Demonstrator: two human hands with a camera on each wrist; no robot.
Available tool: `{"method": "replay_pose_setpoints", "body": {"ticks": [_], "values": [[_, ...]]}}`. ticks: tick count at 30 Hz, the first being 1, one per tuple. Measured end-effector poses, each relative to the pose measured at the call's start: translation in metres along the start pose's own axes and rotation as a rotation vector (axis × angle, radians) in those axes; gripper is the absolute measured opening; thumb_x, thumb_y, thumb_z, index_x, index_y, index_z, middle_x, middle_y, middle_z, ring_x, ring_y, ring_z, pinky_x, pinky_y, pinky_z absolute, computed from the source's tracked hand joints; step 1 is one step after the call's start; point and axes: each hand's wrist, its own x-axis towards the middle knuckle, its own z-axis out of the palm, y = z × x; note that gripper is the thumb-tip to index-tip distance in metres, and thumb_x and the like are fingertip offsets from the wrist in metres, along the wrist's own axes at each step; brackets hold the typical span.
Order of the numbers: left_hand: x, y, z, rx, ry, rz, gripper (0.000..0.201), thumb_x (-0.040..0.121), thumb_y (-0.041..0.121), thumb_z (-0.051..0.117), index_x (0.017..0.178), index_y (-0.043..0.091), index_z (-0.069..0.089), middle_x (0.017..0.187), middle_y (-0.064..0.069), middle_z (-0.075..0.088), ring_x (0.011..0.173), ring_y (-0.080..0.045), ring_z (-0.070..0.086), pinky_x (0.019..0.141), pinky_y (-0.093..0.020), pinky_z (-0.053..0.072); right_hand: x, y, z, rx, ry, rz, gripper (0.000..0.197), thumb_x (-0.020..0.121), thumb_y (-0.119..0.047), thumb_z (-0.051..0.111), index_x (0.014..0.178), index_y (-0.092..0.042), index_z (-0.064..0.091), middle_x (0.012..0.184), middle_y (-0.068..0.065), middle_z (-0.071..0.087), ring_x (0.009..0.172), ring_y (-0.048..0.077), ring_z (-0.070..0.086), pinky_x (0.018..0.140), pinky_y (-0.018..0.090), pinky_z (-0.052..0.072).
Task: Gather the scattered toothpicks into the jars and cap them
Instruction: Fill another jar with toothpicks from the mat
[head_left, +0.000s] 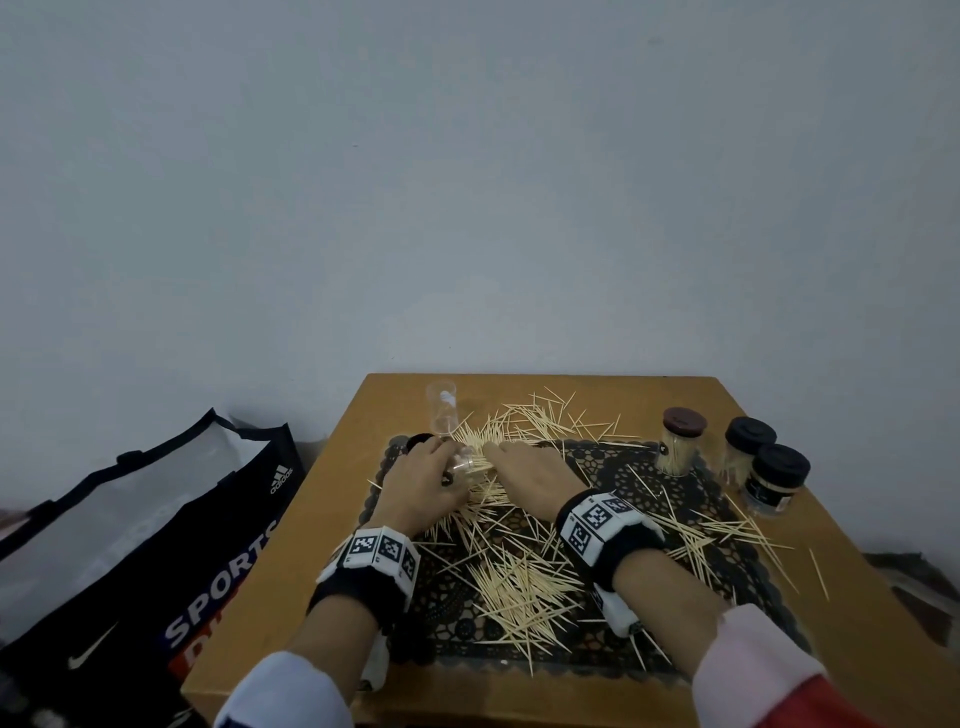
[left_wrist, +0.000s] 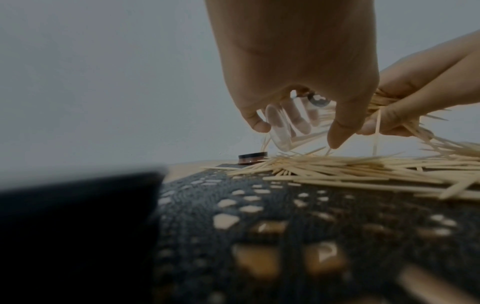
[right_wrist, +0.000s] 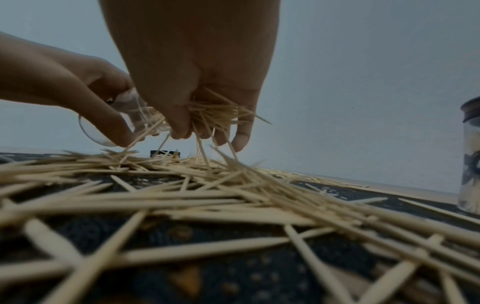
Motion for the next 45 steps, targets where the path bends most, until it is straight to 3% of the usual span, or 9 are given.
{"method": "replay_pose_setpoints", "body": {"ticks": [4,7,11,15,25,29,34,40,45], "values": [[0.000,0.001,0.002,-0.026,-0.058,0.037,0.055,0.086,0.042,0.067,0.134,0.020,0.051,0.112,0.004,0.056,0.098,-0.015,0.055,0.082,-0.032,0.048,-0.001,0.001,-0.002,0.056,-0.004,0.002,0.031,0.090,0.000,0.049,0.119,-0.010,0.046,0.108,0.006,0.055,0.092,0.023,0.055,0.074,0.032,0.047],[0.001,0.001,0.003,-0.037,-0.069,0.028,0.055,0.085,0.039,0.067,0.134,0.021,0.051,0.112,0.004,0.056,0.098,-0.016,0.056,0.080,-0.032,0.048,-0.002,0.002,-0.005,0.098,0.053,0.024,0.030,0.087,0.007,0.047,0.113,-0.008,0.052,0.108,0.006,0.056,0.095,0.023,0.056,0.078,0.030,0.043],[0.001,0.000,0.004,-0.053,-0.075,0.019,0.053,0.085,0.036,0.066,0.133,0.021,0.051,0.113,0.004,0.056,0.100,-0.016,0.056,0.082,-0.035,0.049,-0.001,0.002,-0.008,0.062,0.137,0.014,0.023,0.090,0.000,0.052,0.110,-0.010,0.057,0.107,0.002,0.057,0.089,0.016,0.055,0.071,0.021,0.036],[0.001,0.001,0.006,-0.083,-0.097,0.029,0.049,0.084,0.033,0.067,0.129,0.020,0.053,0.110,0.003,0.057,0.099,-0.017,0.056,0.081,-0.033,0.047,-0.003,-0.001,-0.009,0.047,0.156,0.001,0.022,0.090,-0.011,0.058,0.111,-0.017,0.058,0.104,-0.002,0.056,0.078,0.011,0.044,0.068,0.023,0.030],[0.002,0.002,0.005,-0.147,-0.076,-0.011,0.048,0.086,0.035,0.068,0.128,0.019,0.052,0.114,0.004,0.060,0.100,-0.015,0.058,0.085,-0.033,0.049,0.000,0.000,-0.010,0.322,0.193,-0.002,0.043,0.077,0.013,0.055,0.110,-0.014,0.053,0.100,-0.002,0.057,0.086,0.013,0.051,0.071,0.020,0.037],[0.001,0.003,0.005,-0.185,-0.094,-0.030,0.051,0.087,0.037,0.068,0.130,0.019,0.050,0.111,0.003,0.060,0.096,-0.014,0.058,0.082,-0.030,0.047,0.002,0.001,-0.007,0.329,0.244,-0.021,0.036,0.079,0.007,0.059,0.107,-0.015,0.052,0.095,0.000,0.064,0.085,0.018,0.059,0.074,0.030,0.048],[0.002,0.005,0.006,-0.232,-0.112,0.002,0.051,0.087,0.036,0.069,0.130,0.018,0.048,0.086,0.014,0.051,0.074,-0.004,0.050,0.063,-0.019,0.035,0.003,0.001,-0.007,0.302,0.290,-0.014,0.037,0.082,0.004,0.063,0.108,-0.018,0.050,0.098,-0.004,0.064,0.081,0.015,0.060,0.069,0.028,0.050],[0.002,0.005,0.005,-0.263,-0.122,-0.013,0.051,0.088,0.037,0.069,0.130,0.019,0.046,0.090,0.009,0.060,0.080,-0.011,0.058,0.073,-0.028,0.043,-0.001,0.003,-0.010,0.309,0.385,0.015,0.025,0.080,-0.008,0.072,0.094,-0.017,0.054,0.099,-0.006,0.055,0.078,0.014,0.056,0.068,0.025,0.046],[0.002,0.004,0.005,-0.267,-0.102,-0.018,0.051,0.087,0.038,0.069,0.129,0.019,0.047,0.086,0.010,0.058,0.078,-0.010,0.057,0.068,-0.026,0.041,0.002,0.008,-0.005,0.361,0.390,-0.027,0.016,0.079,0.004,0.067,0.085,-0.010,0.067,0.091,0.001,0.063,0.080,0.017,0.058,0.075,0.028,0.047]]}}
